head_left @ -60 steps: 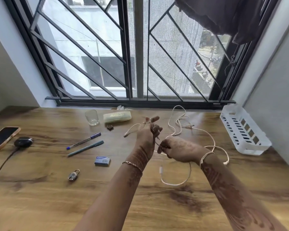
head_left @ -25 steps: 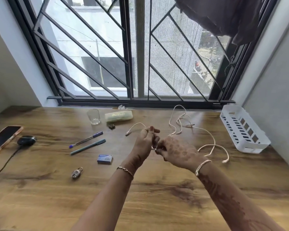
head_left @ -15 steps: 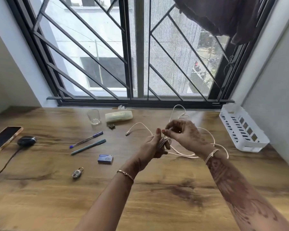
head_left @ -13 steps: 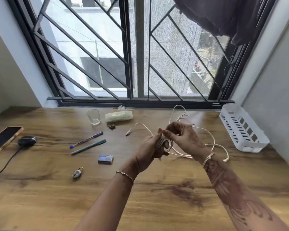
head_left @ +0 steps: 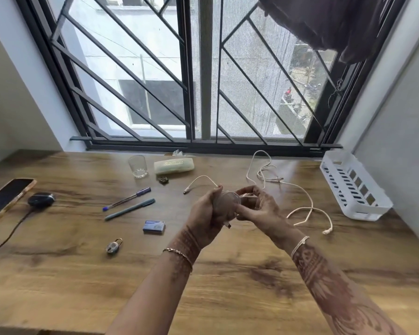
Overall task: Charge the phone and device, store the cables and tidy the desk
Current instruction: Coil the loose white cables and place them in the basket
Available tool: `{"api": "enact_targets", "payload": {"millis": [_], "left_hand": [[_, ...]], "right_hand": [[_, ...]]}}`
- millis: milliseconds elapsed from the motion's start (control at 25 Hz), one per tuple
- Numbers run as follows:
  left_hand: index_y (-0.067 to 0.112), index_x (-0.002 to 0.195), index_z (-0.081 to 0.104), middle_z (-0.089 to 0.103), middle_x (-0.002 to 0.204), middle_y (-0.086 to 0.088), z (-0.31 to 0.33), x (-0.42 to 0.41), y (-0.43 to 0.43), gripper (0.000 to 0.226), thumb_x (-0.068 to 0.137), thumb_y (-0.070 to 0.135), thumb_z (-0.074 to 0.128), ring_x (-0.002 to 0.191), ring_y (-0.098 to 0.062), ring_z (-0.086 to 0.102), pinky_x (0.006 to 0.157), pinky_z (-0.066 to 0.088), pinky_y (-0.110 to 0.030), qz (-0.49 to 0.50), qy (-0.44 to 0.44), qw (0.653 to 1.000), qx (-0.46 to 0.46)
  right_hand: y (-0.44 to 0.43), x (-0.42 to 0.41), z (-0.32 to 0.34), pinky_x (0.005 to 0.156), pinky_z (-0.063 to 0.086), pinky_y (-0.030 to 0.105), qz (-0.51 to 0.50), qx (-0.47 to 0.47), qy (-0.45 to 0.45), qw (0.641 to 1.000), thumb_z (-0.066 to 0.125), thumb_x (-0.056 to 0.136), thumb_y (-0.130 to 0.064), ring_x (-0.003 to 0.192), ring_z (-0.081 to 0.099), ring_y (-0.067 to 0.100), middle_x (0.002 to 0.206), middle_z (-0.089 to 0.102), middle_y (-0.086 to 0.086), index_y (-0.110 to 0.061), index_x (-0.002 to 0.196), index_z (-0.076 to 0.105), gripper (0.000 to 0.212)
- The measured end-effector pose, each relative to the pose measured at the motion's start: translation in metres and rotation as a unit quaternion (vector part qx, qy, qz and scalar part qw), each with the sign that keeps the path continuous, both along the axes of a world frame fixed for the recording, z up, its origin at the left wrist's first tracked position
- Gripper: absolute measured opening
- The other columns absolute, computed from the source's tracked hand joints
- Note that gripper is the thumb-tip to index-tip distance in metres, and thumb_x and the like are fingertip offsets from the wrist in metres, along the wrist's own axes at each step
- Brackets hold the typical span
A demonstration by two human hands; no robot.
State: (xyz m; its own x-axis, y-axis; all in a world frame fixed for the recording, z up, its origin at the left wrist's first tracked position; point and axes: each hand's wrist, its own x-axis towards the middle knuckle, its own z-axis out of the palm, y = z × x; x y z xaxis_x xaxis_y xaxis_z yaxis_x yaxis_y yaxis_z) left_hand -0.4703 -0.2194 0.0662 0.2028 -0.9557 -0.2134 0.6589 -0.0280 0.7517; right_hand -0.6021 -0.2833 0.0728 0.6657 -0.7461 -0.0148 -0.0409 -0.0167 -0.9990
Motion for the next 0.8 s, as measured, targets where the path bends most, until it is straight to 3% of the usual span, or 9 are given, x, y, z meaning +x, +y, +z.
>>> {"api": "enact_targets", "payload": {"millis": [160, 320, 560, 720, 800], "left_hand": [[0.012, 0.058, 0.058, 0.041, 0.045, 0.001, -0.009, -0.001, -0.009, 0.046, 0.096, 0.03, 0.04, 0.04, -0.014, 0.035, 0.044, 0.034, -0.023, 0.059, -0.042, 0.996, 0.053], [0.015, 0.071, 0.054, 0.049, 0.055, -0.002, -0.011, -0.006, -0.016, 0.022, 0.091, 0.022, 0.047, 0.045, -0.016, 0.038, 0.042, 0.032, -0.022, 0.149, -0.108, 0.977, 0.106], [0.012, 0.082, 0.05, 0.042, 0.055, -0.001, -0.01, -0.011, -0.024, 0.006, 0.088, 0.012, 0.05, 0.041, -0.01, 0.036, 0.035, 0.033, -0.017, 0.216, -0.156, 0.956, 0.119], [0.009, 0.075, 0.053, 0.042, 0.052, -0.001, -0.01, -0.008, -0.026, 0.013, 0.088, 0.008, 0.051, 0.038, -0.009, 0.036, 0.034, 0.032, -0.016, 0.211, -0.187, 0.954, 0.099], [0.01, 0.074, 0.055, 0.045, 0.05, 0.002, -0.013, -0.006, -0.027, 0.018, 0.089, 0.017, 0.06, 0.039, -0.01, 0.039, 0.034, 0.031, -0.017, 0.2, -0.215, 0.952, 0.086]], "right_hand": [[0.005, 0.008, -0.004, 0.064, 0.05, 0.019, -0.076, -0.098, 0.028, 0.992, 0.069, 0.077, 0.001, 0.068, 0.065, 0.008, 0.077, 0.071, 0.002, -0.014, 0.097, 0.061, 0.026], [0.005, 0.015, -0.007, 0.062, 0.05, 0.015, -0.125, -0.172, 0.07, 0.975, 0.07, 0.071, -0.005, 0.064, 0.064, 0.005, 0.072, 0.072, -0.002, -0.016, 0.084, 0.069, 0.016], [0.004, 0.018, -0.004, 0.058, 0.045, 0.007, -0.167, -0.237, 0.111, 0.951, 0.073, 0.07, -0.015, 0.055, 0.058, -0.005, 0.06, 0.065, -0.014, -0.022, 0.075, 0.069, 0.009], [-0.003, 0.018, -0.008, 0.059, 0.048, 0.01, -0.162, -0.246, 0.115, 0.949, 0.075, 0.072, -0.018, 0.058, 0.061, -0.001, 0.063, 0.068, -0.011, -0.023, 0.076, 0.072, 0.008], [-0.009, 0.018, -0.01, 0.058, 0.049, 0.012, -0.151, -0.238, 0.107, 0.953, 0.076, 0.074, -0.019, 0.058, 0.062, 0.0, 0.064, 0.069, -0.01, -0.021, 0.078, 0.073, 0.006]]}}
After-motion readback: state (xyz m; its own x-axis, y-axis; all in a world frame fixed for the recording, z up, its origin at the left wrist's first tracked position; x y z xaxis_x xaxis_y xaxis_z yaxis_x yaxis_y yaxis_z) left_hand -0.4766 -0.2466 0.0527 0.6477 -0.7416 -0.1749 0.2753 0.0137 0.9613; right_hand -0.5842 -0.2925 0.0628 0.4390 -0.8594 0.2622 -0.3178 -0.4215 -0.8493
